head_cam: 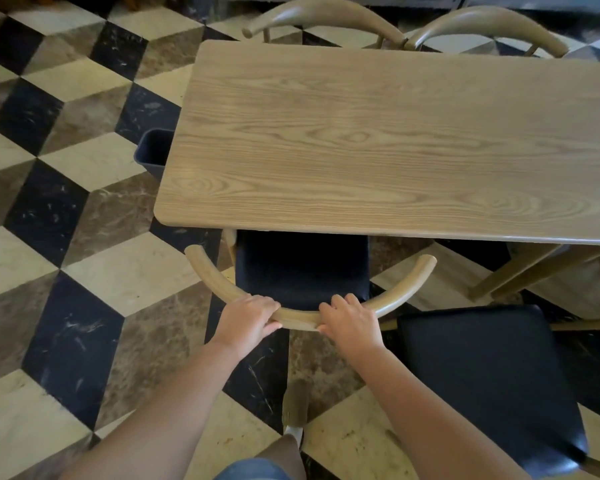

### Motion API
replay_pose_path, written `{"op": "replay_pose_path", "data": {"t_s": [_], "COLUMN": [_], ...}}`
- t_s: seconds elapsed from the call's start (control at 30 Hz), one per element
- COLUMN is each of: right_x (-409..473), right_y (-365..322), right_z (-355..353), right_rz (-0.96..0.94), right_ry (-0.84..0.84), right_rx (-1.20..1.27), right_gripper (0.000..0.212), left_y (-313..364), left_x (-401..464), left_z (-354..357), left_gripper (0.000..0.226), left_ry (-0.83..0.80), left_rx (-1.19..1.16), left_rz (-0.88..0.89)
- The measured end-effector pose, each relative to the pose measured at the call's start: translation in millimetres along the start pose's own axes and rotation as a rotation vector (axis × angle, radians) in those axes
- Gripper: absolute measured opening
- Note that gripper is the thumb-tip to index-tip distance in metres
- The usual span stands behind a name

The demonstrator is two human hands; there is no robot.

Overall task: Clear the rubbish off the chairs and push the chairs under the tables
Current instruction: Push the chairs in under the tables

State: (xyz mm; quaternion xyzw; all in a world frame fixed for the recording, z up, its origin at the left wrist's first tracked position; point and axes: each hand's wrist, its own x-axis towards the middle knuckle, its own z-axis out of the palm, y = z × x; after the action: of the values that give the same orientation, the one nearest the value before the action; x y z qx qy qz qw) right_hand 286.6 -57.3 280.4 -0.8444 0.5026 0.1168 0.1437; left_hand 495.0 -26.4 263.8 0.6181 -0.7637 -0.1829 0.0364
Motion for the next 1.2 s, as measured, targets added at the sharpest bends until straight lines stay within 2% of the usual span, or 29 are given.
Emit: {"op": "replay_pose_path", "data": {"t_s": [0.17, 0.23, 0.3, 0.4, 0.53, 0.63, 0.8, 0.97, 1.07, 1.2], "right_x": [-3.2, -17.7, -37.6, -70.9, -113.6, -145.6, -204.2, -276.2, -325.1, -399.4], "right_y": [7.0, 15.7, 30.0, 58.3, 94.0, 123.4, 190.7, 265.4, 305.5, 343.8], "right_z": [-5.6, -8.2, -11.0, -15.0, -21.0, -24.6, -20.4, 7.8, 30.0, 66.9], "right_rz": [-0.047, -0.067, -0.041, 0.032, 0.097, 0.095, 0.028, -0.079, -0.091, -0.079], "right_ry": [-0.059, -0.013, 0.038, 0.03, 0.064, 0.109, 0.193, 0.225, 0.234, 0.191], "right_rx": [0.039, 0.056, 0.048, 0.039, 0.028, 0.011, -0.02, -0.075, -0.073, -0.025], "right_gripper": [0.047, 0.053, 0.049, 0.042, 0.04, 0.036, 0.029, 0.036, 0.037, 0.036], "left_y": [15.3, 29.3, 53.2, 103.0, 164.0, 206.3, 299.7, 411.9, 475.1, 546.7], "left_x": [3.2, 7.4, 10.0, 10.7, 7.3, 1.2, -7.7, -32.6, -54.4, -92.6], "left_z": [0.2, -1.6, -2.4, 0.0, 7.3, 18.2, 51.4, 101.5, 133.7, 176.7], "left_gripper": [0.045, 0.052, 0.055, 0.046, 0.033, 0.037, 0.039, 0.04, 0.044, 0.046], "left_ry": [-0.052, -0.055, -0.001, 0.068, 0.077, 0.076, 0.129, 0.214, 0.253, 0.188], "left_rx": [0.051, 0.07, 0.034, -0.037, -0.031, 0.045, 0.13, 0.084, 0.034, 0.01], "left_rz": [-0.066, -0.079, -0.047, 0.04, 0.078, 0.097, 0.033, -0.1, -0.101, -0.06]}}
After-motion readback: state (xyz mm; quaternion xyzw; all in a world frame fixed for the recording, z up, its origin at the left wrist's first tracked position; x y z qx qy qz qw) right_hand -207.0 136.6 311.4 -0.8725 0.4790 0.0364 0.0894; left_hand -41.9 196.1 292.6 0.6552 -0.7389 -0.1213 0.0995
